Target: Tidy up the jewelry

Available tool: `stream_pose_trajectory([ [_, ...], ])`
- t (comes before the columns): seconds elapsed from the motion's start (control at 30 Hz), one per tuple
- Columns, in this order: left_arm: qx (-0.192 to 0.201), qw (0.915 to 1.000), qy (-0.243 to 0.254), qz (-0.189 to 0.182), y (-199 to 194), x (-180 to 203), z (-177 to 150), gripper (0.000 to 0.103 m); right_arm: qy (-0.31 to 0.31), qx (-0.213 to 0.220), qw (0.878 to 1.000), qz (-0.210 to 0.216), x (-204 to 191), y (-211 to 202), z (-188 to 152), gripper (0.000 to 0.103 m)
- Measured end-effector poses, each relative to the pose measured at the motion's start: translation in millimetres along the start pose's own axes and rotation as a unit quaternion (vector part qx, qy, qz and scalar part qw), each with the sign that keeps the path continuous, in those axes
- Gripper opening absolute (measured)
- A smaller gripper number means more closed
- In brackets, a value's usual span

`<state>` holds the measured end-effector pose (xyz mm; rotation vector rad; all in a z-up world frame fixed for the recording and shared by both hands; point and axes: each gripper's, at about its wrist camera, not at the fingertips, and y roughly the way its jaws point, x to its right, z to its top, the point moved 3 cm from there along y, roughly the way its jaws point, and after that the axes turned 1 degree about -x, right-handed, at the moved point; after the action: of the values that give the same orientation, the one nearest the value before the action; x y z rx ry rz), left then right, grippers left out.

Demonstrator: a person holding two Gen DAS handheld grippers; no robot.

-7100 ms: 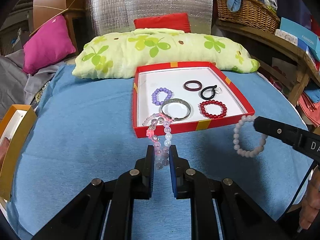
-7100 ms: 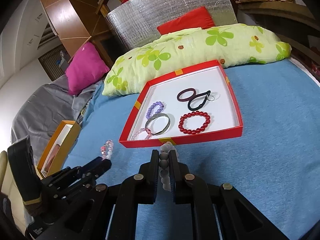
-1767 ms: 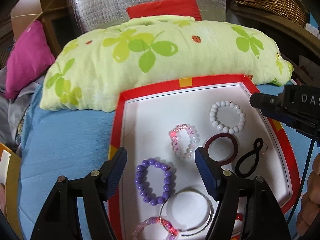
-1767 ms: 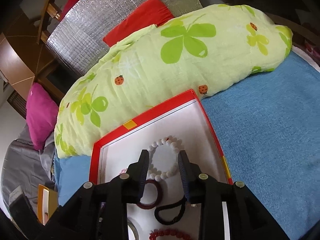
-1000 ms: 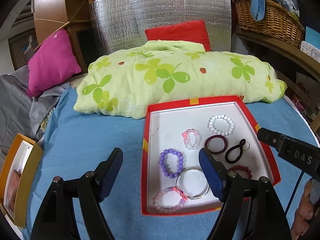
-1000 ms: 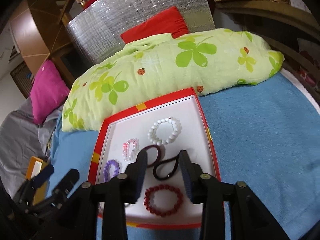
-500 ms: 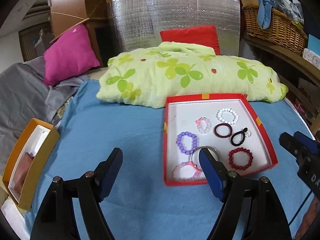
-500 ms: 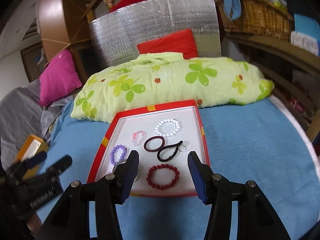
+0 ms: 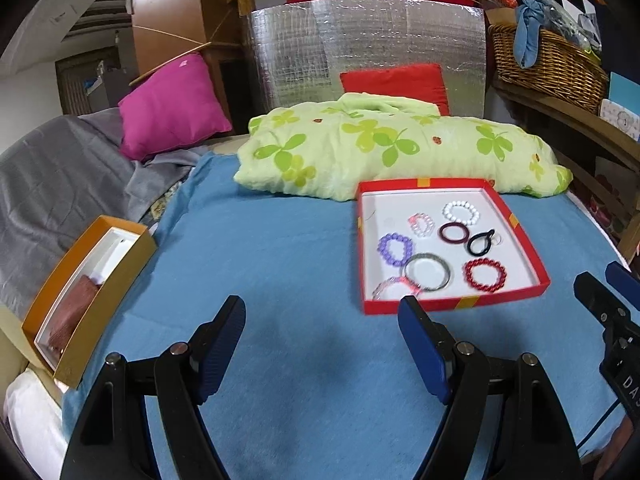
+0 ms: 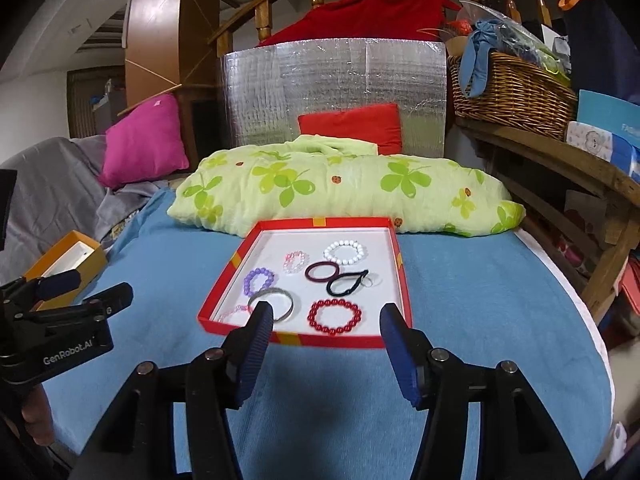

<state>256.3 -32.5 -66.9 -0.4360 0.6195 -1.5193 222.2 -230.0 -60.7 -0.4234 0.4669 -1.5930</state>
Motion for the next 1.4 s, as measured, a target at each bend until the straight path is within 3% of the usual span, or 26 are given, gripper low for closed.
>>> stream_pose_trajectory([
  [0.3,-0.001,0.9998,-0.016,0.006,-1,-9,-7,0.079,-0.003,-0.014,1.000,-0.013,-2,1,-18,0.060],
  [1.4,-0.003,1.0000,-0.002,-0.001,1,6,-7,0.079,0.002,-0.019,1.000,-0.003,4,8,-16,0.061],
])
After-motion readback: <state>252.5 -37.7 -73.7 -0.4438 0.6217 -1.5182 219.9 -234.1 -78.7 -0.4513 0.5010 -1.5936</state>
